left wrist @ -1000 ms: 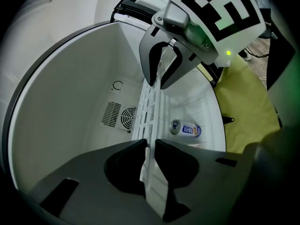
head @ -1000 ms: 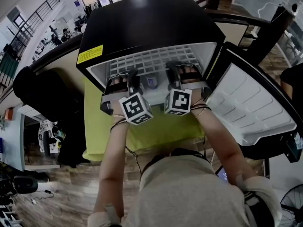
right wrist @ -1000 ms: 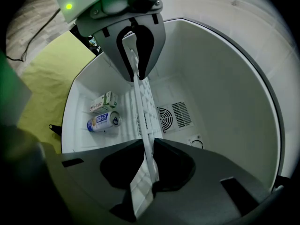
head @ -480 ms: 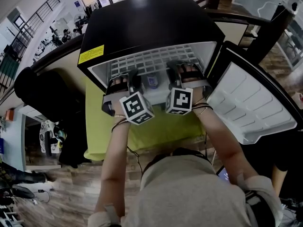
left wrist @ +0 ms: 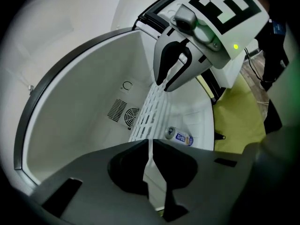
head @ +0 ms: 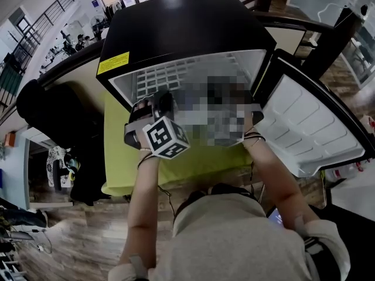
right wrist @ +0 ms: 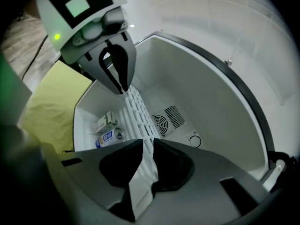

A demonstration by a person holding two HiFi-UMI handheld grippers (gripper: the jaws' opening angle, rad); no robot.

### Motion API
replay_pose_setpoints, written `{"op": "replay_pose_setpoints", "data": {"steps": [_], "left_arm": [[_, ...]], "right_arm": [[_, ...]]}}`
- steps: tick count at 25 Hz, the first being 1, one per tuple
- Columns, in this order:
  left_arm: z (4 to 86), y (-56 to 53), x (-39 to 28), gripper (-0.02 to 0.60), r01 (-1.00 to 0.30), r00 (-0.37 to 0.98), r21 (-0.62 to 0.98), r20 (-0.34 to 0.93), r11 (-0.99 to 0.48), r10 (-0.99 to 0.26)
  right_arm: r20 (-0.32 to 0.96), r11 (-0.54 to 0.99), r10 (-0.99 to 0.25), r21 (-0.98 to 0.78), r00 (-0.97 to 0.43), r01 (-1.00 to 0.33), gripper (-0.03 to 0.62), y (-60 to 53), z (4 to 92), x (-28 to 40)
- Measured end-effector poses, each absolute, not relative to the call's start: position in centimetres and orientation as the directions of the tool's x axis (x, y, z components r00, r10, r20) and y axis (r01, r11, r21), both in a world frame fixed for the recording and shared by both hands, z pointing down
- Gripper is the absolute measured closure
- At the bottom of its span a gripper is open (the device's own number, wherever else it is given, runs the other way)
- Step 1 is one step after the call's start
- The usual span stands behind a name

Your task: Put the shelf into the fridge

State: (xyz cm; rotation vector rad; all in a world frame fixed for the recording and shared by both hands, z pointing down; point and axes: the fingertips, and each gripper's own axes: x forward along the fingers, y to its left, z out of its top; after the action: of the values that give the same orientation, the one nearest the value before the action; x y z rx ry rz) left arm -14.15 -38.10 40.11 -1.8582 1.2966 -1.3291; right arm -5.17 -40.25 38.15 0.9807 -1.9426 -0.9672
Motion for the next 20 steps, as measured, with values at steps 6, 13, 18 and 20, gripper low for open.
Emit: {"op": "replay_pose_setpoints", "data": {"steps": [6,13,18,20], "left_arm": [[39.4,-36.6,-13.5,0.567,-0.477,0.097,-0.771,0.431,-0.422,-0.897],[38.4,-34.5,-12.1,0.568,-0.664,0.227,-0.583,0.439,-0.468,-0.869],[37.7,-33.3,-11.9,0.567,-0.771,0.309,-0.427,0.397,-0.472,-0.864],[37.4,-32.9,-11.8,0.568,-0.806,0.339,-0.362,0.369,-0.470,-0.865]], "right_arm": [[0.275,0.537,-0.809,0.707,-0.519,-0.461,0.528,-38.4,36.7,-5.4],[0.230,0.641,-0.742,0.517,-0.630,-0.567,0.582,-35.8,35.5,-6.0],[0.203,0.673,-0.723,0.424,-0.660,-0.606,0.582,-34.6,35.9,-6.0],[0.207,0.690,-0.710,0.394,-0.673,-0.607,0.582,-33.9,36.4,-6.2]]}}
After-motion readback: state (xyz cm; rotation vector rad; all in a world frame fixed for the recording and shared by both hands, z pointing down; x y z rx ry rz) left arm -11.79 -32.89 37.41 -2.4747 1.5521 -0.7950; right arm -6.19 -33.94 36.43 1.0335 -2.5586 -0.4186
